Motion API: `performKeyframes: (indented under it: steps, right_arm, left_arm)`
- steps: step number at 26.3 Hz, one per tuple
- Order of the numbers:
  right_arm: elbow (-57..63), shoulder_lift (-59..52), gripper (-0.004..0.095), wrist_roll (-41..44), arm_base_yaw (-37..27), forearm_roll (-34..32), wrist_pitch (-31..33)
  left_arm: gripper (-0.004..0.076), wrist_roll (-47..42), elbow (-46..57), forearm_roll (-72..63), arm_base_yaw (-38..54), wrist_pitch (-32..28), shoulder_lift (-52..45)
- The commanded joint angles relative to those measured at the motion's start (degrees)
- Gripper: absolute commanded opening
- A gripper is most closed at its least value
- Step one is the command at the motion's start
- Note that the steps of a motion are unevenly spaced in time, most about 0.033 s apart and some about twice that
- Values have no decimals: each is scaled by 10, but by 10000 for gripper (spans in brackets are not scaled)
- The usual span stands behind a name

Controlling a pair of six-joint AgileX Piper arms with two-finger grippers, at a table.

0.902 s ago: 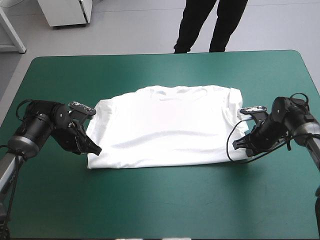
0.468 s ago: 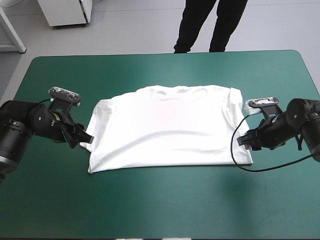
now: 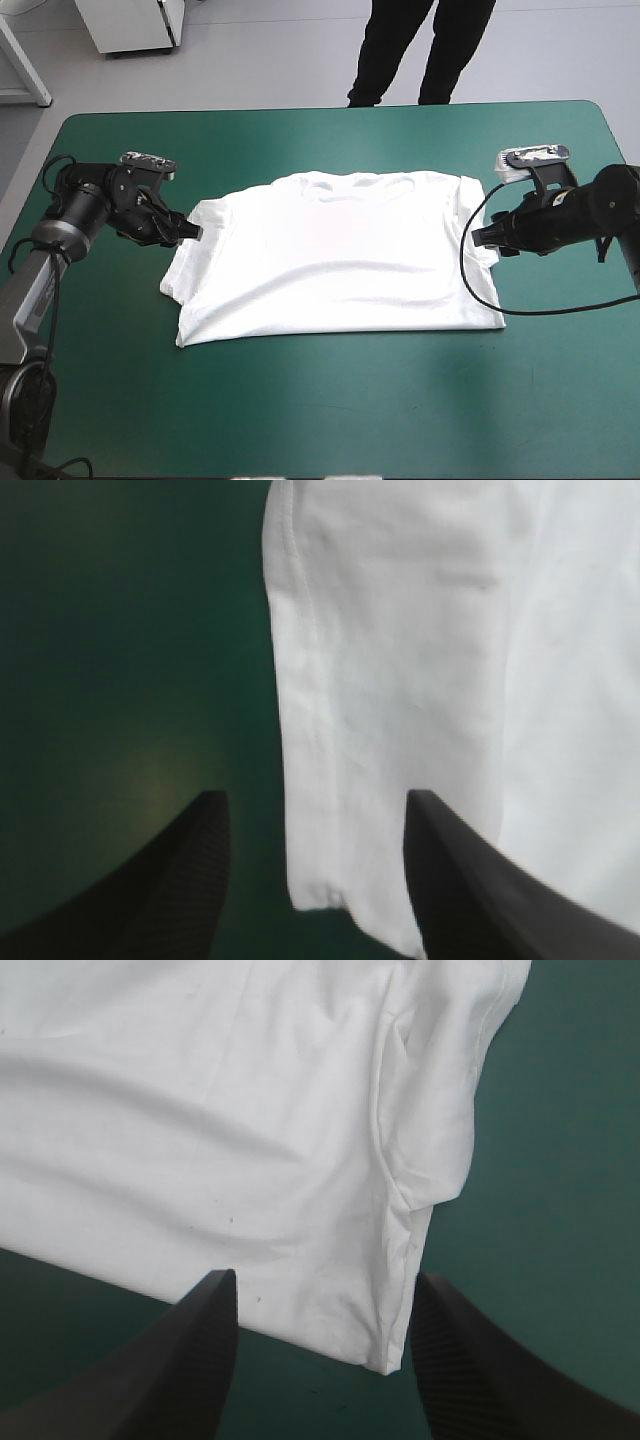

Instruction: Fold the cloth

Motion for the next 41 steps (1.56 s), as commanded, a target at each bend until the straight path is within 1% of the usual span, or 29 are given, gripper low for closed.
performKeyframes:
  steps: [1,7,11,17,25,27,29,31,32,34,37,41]
  right_arm:
    - [-19,0,508,-1,-3,11,-19]
    - [-20,18,508,-1,-3,16,-19]
    - [-20,18,508,-1,-3,16,-21]
    - [-20,18,508,-4,-3,22,-25]
    - [-20,18,508,-14,-3,38,-25]
    - [-20,18,507,-14,-3,39,-25]
    - [-20,18,501,-14,-3,39,-25]
    - [-20,18,500,-14,-3,39,-25]
    - [-20,18,499,-14,-3,39,-25]
    - [-20,18,492,-14,-3,39,-25]
    - [-20,18,487,-14,-3,45,-24]
    - [-36,18,486,-14,-3,61,-17]
  left_arm:
    - [391,16,-23,-24,3,-22,16]
    - [395,25,-38,-26,3,-20,74]
    - [433,27,-59,-23,3,-22,99]
    - [433,27,-88,-20,4,-19,136]
    - [421,23,-90,-25,4,-1,181]
    - [387,23,-90,-25,4,5,187]
    - [306,23,-90,-25,4,13,193]
    - [199,25,-88,-26,4,15,193]
    - [76,25,-88,-26,4,14,193]
    - [-19,25,-88,-25,4,15,193]
    - [-22,25,-92,-25,4,37,180]
    - [-22,19,-129,-54,3,87,116]
